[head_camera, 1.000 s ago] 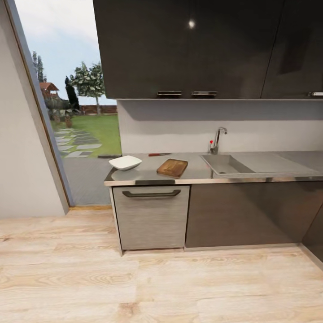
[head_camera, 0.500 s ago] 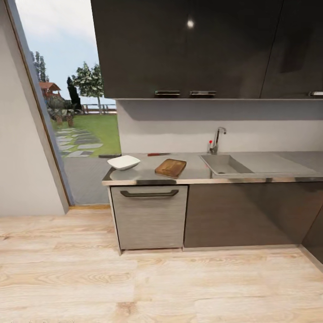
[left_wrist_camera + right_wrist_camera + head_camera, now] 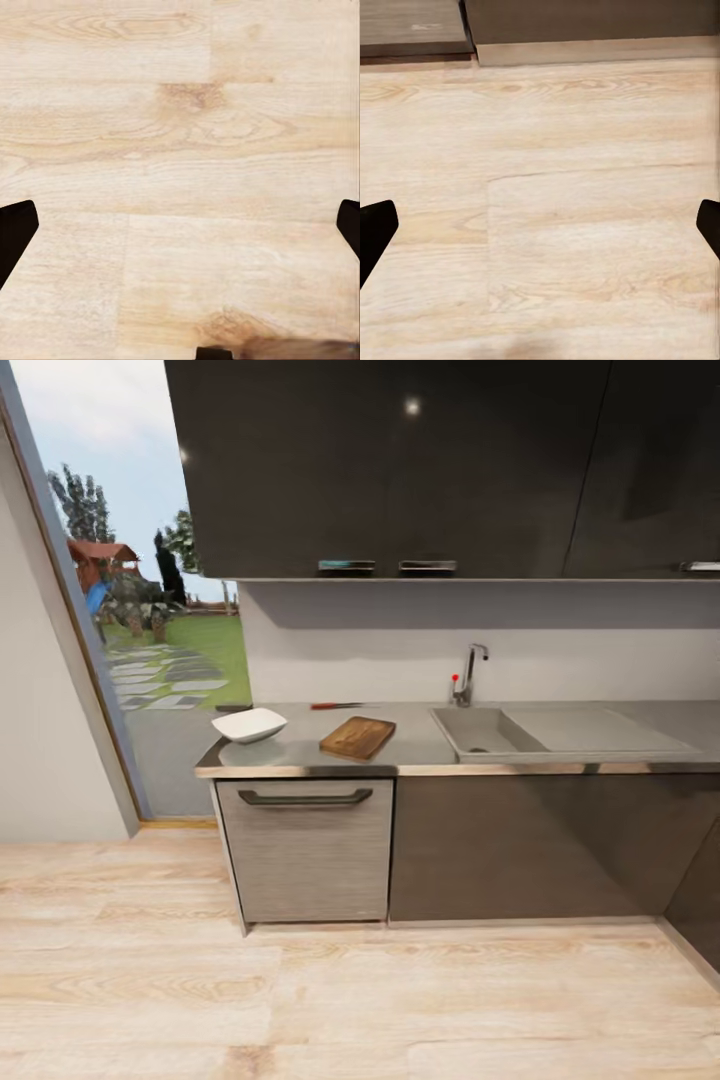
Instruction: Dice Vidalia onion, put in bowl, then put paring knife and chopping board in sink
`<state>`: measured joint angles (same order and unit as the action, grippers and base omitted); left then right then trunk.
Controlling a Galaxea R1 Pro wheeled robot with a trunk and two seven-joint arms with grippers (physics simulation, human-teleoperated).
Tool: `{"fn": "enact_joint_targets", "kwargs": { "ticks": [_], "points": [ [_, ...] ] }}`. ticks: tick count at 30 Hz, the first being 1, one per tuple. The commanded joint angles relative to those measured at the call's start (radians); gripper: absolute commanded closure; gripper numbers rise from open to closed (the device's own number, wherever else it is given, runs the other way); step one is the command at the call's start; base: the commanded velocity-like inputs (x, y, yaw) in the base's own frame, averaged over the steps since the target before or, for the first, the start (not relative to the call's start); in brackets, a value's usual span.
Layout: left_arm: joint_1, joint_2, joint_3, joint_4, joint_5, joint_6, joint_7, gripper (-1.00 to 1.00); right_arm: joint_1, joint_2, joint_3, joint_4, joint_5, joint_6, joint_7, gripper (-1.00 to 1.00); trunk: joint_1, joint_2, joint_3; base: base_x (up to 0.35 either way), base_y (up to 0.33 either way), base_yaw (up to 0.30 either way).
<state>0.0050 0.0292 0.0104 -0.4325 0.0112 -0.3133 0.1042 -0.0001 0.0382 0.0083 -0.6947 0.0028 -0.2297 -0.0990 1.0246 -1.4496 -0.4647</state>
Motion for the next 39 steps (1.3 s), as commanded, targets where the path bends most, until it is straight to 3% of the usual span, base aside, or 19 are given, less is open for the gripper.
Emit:
{"fn": "enact_joint_targets", "kwargs": {
  "ticks": [1, 20, 39],
  "points": [
    [0.0, 0.0, 0.0, -0.002, 0.001, -0.001, 0.002, -1.0, 0.0, 0.0, 0.001, 0.0, 0.0, -0.002, -0.003, -1.0, 0.0, 0.0, -0.001, 0.227, -0.232, 0.001],
    [0.001, 0.0, 0.0, -0.001, 0.001, -0.001, 0.002, -1.0, -0.001, -0.002, 0.001, 0.001, 0.0, -0.002, 0.003, -1.0, 0.0, 0.0, -0.001, 0.283, -0.032, 0.0],
    [0.0, 0.0, 0.0, 0.018, -0.002, -0.001, 0.0, -1.0, 0.0, -0.001, 0.001, 0.024, 0.0, -0.002, 0.003, -1.0, 0.0, 0.0, -0.001, 0.013, 0.0, 0.0]
  ]
}}
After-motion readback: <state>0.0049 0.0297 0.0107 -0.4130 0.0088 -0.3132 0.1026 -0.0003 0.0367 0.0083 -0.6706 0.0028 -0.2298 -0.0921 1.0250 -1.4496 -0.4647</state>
